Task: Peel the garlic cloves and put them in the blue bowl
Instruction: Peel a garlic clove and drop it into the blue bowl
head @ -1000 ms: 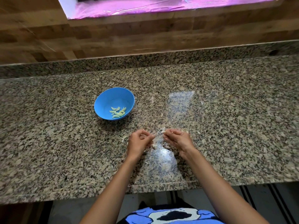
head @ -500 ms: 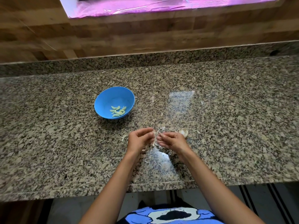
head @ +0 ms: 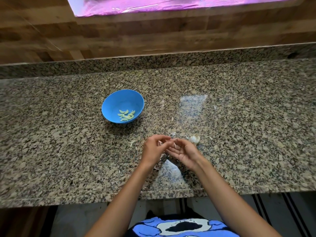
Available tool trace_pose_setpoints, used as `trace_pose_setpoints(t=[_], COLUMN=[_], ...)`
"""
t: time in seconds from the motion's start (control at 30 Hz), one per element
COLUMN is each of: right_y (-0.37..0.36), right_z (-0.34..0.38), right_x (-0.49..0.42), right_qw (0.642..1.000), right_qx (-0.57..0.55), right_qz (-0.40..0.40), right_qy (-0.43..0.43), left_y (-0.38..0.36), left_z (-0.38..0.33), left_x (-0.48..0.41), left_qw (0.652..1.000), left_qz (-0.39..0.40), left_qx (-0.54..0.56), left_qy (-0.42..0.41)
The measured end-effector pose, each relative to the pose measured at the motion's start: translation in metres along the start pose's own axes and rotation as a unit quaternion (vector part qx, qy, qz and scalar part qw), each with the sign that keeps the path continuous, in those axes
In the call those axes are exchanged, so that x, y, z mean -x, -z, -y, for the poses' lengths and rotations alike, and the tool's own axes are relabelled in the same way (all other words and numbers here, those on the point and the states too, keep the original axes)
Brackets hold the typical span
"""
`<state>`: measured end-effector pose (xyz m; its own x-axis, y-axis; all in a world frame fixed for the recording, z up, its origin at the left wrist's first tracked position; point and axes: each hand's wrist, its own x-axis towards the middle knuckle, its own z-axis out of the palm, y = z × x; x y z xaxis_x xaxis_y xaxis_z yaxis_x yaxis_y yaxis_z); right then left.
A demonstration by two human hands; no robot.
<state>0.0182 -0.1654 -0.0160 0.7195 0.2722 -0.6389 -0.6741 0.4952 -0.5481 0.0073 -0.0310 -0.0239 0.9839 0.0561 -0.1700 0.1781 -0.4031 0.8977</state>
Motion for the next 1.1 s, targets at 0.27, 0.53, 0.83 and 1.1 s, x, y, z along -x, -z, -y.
trace_pose_setpoints(t=[0.27,0.53,0.83,1.1], right_y=[0.000,0.003,0.005,0.016], right_z=[-0.002,-0.006,-0.008,-0.016], right_x=[0.002,-0.005,-0.010,-0.014], right_qw=[1.000,0.998,0.966,0.884], right_qx=[0.026,-0.040,0.243,0.421], right_qz=[0.009,0.042,-0.042,-0.096], right_qy=[-0.001,-0.021,0.081,0.180], left_y=[-0.004,-0.015,0.033,0.086], left_z=[0.002,0.008,0.017,0.045], left_x=[-0.001,0.012,-0.007,-0.017], left_qw=[0.996,0.976,0.965,0.960], left_qz=[-0.036,-0.053,-0.119,-0.169], left_qx=[-0.072,-0.191,0.144,-0.197], left_qy=[-0.046,-0.091,0.183,0.107])
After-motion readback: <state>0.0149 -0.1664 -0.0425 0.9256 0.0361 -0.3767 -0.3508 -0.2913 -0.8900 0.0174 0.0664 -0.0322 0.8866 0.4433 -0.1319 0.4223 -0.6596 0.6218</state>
